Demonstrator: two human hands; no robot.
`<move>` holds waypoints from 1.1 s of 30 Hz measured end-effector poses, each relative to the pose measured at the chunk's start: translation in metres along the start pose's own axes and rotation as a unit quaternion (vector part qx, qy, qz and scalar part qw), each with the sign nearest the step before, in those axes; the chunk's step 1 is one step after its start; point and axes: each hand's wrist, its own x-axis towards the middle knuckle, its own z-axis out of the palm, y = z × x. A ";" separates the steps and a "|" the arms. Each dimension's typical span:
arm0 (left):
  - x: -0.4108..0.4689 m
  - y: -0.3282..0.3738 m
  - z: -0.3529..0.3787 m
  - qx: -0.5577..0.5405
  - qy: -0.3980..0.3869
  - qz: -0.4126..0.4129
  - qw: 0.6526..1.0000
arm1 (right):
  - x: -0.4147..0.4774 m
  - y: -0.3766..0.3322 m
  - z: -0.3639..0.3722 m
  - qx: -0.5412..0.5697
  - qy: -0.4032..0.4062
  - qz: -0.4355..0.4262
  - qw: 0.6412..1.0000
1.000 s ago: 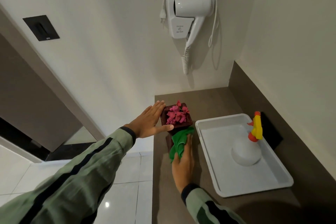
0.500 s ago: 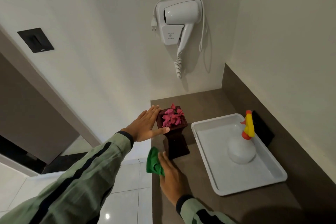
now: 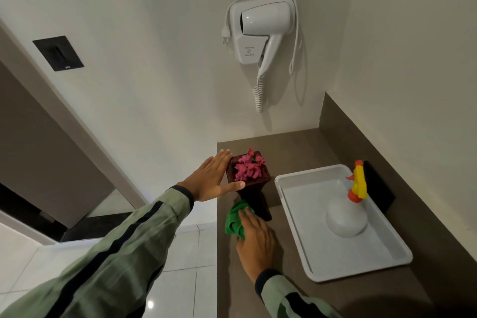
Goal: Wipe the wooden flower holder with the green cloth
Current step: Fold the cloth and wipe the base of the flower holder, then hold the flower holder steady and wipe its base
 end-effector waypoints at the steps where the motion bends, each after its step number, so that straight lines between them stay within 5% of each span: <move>1: 0.000 0.000 0.000 0.000 0.000 -0.001 1.000 | -0.001 -0.001 0.004 0.005 -0.004 -0.006 1.000; 10: 0.000 -0.002 0.004 -0.006 0.012 0.004 1.000 | -0.007 0.036 -0.006 0.106 0.121 0.143 0.976; 13: 0.001 -0.003 0.005 -0.003 0.012 0.004 1.000 | 0.009 0.014 0.002 0.165 0.063 0.143 0.974; 25: 0.000 -0.001 0.004 0.011 0.013 0.006 1.000 | 0.018 -0.001 0.012 -0.016 0.019 0.137 0.990; 33: -0.001 0.000 -0.002 0.064 0.005 -0.003 0.998 | 0.002 -0.029 0.012 0.006 -0.025 0.041 0.999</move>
